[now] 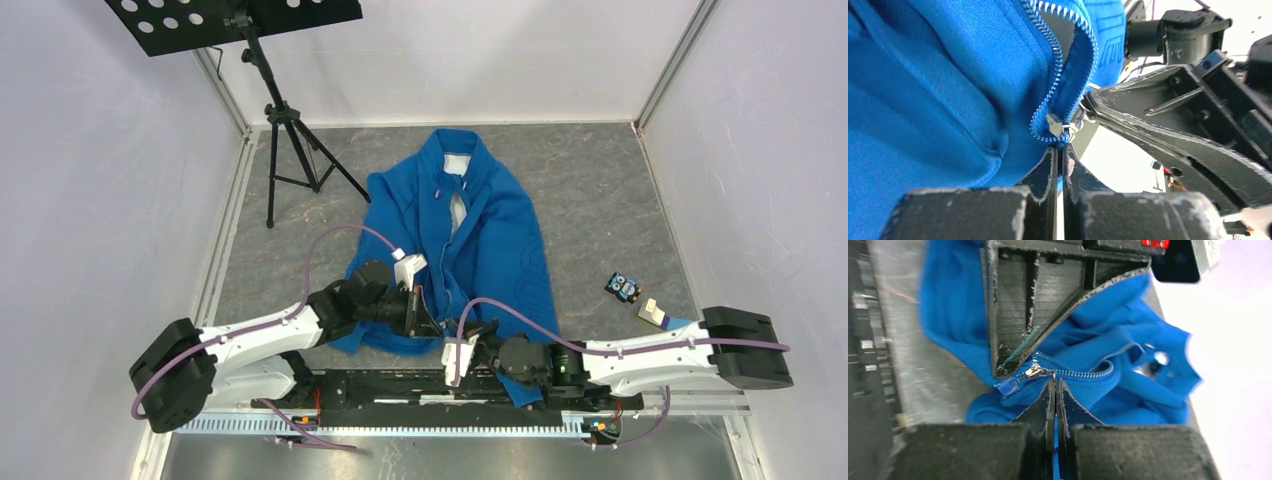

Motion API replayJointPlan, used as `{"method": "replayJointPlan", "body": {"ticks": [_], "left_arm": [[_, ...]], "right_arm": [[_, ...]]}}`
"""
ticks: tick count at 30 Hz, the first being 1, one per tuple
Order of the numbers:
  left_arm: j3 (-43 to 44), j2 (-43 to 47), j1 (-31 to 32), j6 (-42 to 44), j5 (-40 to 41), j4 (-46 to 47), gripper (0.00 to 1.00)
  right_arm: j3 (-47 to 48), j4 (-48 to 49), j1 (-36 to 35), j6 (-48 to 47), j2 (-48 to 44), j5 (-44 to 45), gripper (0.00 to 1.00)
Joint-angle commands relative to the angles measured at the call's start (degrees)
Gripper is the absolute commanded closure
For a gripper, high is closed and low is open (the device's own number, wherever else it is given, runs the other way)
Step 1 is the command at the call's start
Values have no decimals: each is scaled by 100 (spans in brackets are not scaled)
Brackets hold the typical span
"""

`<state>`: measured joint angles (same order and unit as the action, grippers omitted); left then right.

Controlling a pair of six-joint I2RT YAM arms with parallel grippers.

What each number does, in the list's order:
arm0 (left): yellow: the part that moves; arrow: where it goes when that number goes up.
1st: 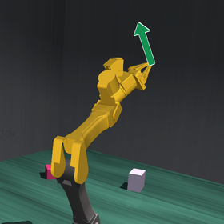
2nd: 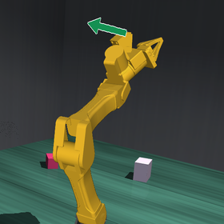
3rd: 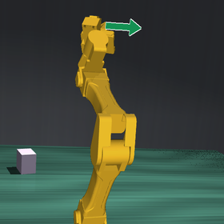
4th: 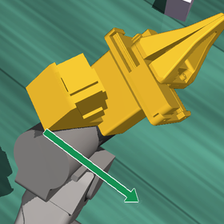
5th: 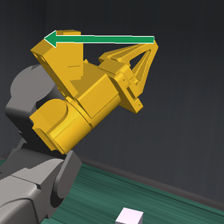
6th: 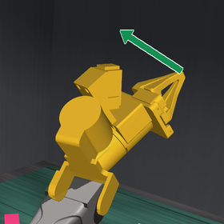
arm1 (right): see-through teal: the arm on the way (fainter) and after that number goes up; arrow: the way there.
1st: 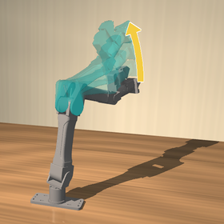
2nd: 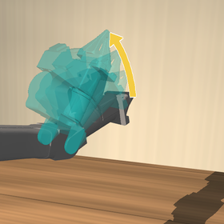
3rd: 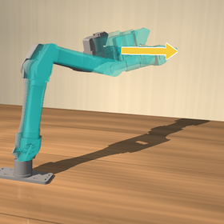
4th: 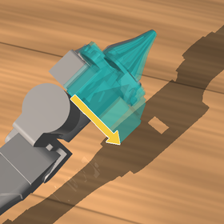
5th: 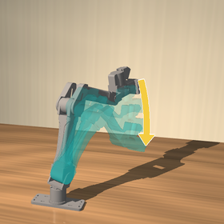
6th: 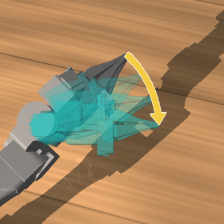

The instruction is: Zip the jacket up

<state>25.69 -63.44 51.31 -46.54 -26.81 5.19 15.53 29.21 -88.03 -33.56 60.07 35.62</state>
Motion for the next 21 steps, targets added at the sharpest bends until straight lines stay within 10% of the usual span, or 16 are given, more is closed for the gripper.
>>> {"method": "replayJointPlan", "body": {"ticks": [1, 7, 9, 21], "left_arm": [[-261, 206, 204, 324, -160, -1222, 98], [-273, 733, 202, 6, 438, -1445, 56], [-347, 1189, 200, -206, 649, -1590, 17], [-1229, 3531, 213, -2562, 1400, -1292, 23]], "right_arm": [[376, -1101, 207, 1063, -658, -1486, 100], [707, -1963, 208, 2908, -346, -1140, 100], [804, -2156, 207, 3493, -285, -1150, 100], [1018, -2299, 507, 5261, -159, -1088, 100]]}}
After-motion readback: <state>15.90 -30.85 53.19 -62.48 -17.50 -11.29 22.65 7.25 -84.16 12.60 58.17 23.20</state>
